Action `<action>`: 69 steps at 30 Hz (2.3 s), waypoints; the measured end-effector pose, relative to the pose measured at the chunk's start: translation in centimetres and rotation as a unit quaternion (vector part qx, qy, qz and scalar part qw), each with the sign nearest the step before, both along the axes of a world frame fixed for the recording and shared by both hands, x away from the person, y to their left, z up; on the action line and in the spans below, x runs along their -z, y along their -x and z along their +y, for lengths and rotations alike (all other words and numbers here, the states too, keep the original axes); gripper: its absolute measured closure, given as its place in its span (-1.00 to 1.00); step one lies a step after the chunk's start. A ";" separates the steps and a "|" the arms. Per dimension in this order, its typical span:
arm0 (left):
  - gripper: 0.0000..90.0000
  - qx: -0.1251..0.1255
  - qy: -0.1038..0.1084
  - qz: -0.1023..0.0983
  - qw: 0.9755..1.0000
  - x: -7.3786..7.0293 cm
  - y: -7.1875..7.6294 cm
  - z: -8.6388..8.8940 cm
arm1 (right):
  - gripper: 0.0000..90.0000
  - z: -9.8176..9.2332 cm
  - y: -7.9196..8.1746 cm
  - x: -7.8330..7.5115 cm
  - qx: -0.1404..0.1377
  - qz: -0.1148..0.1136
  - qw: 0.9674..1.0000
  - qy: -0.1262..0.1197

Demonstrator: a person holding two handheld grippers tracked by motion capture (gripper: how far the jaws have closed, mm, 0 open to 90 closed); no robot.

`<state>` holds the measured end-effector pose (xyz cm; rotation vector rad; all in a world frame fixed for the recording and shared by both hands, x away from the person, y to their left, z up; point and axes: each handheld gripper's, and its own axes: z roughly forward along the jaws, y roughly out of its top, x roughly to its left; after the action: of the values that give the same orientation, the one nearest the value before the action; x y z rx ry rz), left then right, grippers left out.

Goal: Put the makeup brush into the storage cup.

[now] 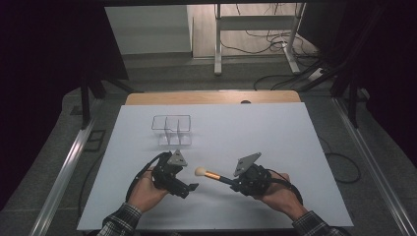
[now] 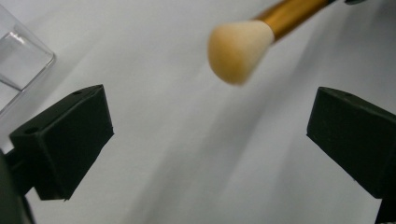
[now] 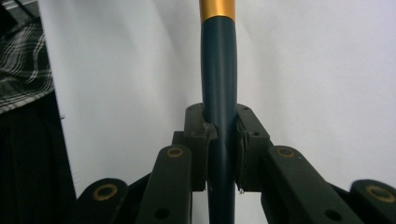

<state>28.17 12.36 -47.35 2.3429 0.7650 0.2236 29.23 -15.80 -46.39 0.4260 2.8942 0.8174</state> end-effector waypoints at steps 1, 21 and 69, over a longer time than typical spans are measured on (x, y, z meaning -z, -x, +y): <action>-0.99 -0.002 -0.001 0.000 1.000 0.0 0.0 0.0 | 0.73 -0.1 -0.1 -0.1 0.004 -0.001 1.000 0.000; -1.00 -0.040 0.050 0.076 0.995 -0.3 -0.3 0.3 | 0.72 -0.8 0.0 -1.2 0.049 -0.034 0.997 -0.048; -0.28 -0.025 0.163 0.111 0.980 -1.9 -1.1 -0.1 | 0.71 2.6 2.2 0.5 0.046 -0.035 0.994 -0.096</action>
<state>29.31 12.26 -45.42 2.0590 0.8947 -0.1381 27.06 -13.24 -46.93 0.5334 2.7205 1.0759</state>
